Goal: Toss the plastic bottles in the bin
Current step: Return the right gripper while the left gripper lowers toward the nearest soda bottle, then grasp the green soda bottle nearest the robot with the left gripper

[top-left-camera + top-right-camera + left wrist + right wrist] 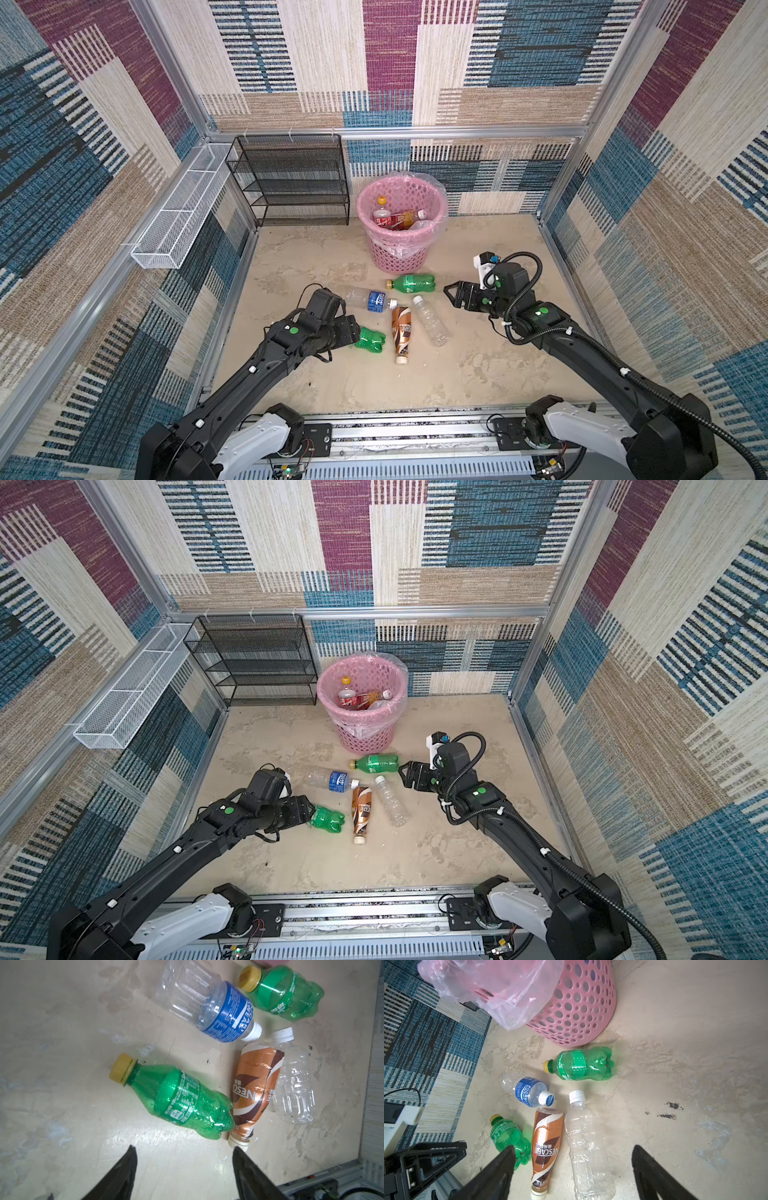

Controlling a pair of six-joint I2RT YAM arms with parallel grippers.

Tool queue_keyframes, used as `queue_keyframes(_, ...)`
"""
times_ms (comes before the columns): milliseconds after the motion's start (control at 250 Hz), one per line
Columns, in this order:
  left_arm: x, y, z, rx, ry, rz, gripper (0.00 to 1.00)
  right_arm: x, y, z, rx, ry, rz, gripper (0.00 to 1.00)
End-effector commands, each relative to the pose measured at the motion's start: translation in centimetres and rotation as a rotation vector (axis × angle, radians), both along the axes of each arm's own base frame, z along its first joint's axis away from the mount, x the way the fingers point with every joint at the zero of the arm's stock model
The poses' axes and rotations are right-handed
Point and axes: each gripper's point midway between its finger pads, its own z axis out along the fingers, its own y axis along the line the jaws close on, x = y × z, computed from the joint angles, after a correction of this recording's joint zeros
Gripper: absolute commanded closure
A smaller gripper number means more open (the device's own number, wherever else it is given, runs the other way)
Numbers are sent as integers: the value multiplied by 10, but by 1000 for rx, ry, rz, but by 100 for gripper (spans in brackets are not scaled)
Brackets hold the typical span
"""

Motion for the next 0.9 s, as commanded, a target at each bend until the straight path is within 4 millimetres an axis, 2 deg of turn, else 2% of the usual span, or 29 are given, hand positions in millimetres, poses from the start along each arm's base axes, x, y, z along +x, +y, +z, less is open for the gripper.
queue_keyframes(0, -18, -5, -8, -136, 144, 163, 24, 4, 4, 5, 36, -32, 1, 12)
queue_keyframes(128, -24, -5, -12, -270, 174, 323, 23, 3, 5, 2, 51, -35, 0, 12)
queue_keyframes(272, -25, 6, -21, -303, 168, 455, 20, 4, 7, -2, 53, -29, 6, 12)
queue_keyframes(384, -22, 5, -29, -356, 173, 514, 17, 4, 8, -3, 55, -32, 12, 12)
queue_keyframes(568, -14, -6, -36, -430, 207, 557, 15, 1, 11, -8, 73, -28, 28, 12)
queue_keyframes(708, -6, -13, -35, -461, 224, 576, 21, -2, 12, -13, 85, -15, 31, 13)
queue_keyframes(896, 2, -16, -37, -453, 232, 589, 21, -2, 11, -13, 89, -19, 29, 13)
